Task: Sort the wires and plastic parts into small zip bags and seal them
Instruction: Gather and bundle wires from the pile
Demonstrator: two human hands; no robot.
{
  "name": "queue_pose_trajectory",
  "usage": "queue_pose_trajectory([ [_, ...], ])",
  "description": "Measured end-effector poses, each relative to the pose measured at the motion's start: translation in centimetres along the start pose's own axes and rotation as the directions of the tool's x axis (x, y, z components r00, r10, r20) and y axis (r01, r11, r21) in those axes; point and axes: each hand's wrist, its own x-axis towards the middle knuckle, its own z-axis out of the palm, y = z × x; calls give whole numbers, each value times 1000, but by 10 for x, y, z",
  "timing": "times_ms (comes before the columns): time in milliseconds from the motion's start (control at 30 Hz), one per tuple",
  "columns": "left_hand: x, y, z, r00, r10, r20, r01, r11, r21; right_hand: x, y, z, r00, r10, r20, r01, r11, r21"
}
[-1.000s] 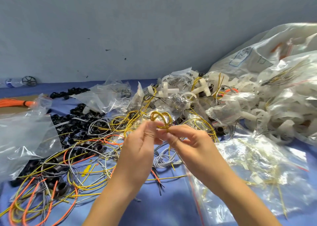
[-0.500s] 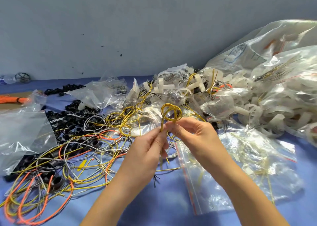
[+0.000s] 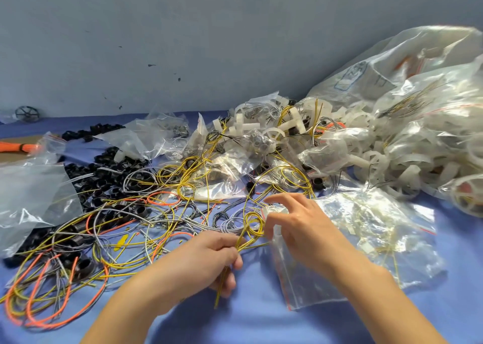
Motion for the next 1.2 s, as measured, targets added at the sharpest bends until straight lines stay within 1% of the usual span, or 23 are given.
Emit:
queue_pose_trajectory([
  [67, -2, 0, 0, 1000, -13, -22, 14, 1000, 9, -2, 1, 2, 1000, -12, 19, 12, 1000, -20],
  [133, -2, 3, -2, 996, -25, -86, 25, 1000, -1, -3, 1, 5, 997, -32, 67, 36, 998, -52],
  [200, -3, 7, -2, 991, -29, -134, 19, 997, -75, -4, 1, 8, 996, -47, 79, 52, 996, -67],
  [267, -4, 11, -1, 989, -25, -145, 3, 989, -147, -4, 2, 9, 997, -39, 59, 42, 998, -45],
  [333, -4, 12, -1, 992, -21, -128, -3, 983, -185, -4, 5, 10, 999, -33, 38, 34, 999, -26],
  [433, -5, 14, -2, 993, 10, -114, -32, 981, -189, -4, 7, 10, 999, -34, 13, 34, 999, -7],
  [500, -6, 14, -4, 995, 36, -97, -53, 984, -171, -4, 8, 9, 998, -28, -57, 31, 998, 53],
  [633, -6, 10, -3, 993, 94, -68, -96, 995, -19, 2, 7, 9, 972, 59, -228, 3, 965, 263],
  [733, -4, 7, 0, 994, 106, -3, -106, 991, 79, 6, 6, 7, 950, 126, -287, -10, 928, 373],
  [867, -3, 7, 5, 980, 127, 153, -139, 987, 75, 8, -3, 7, 941, 107, -322, 16, 934, 356],
  [900, -3, 8, 7, 977, 125, 172, -139, 987, 75, 9, -7, 8, 939, 89, -333, 33, 939, 342],
  [967, 0, 12, 10, 980, 115, 164, -128, 989, 70, 10, -17, 8, 937, 37, -348, 79, 946, 313],
  [1033, 4, 16, 13, 988, 96, 125, -101, 994, 37, 11, -29, 9, 933, -14, -360, 124, 950, 285],
  [1067, 6, 18, 14, 990, 88, 108, -87, 996, -8, 10, -35, 10, 930, -31, -366, 144, 948, 283],
  [1133, 9, 21, 15, 992, 81, 99, -64, 985, -160, 10, -44, 10, 922, -52, -385, 174, 942, 289],
  [1200, 13, 21, 15, 989, 98, 107, -60, 946, -318, 10, -51, 8, 912, -65, -406, 200, 933, 299],
])
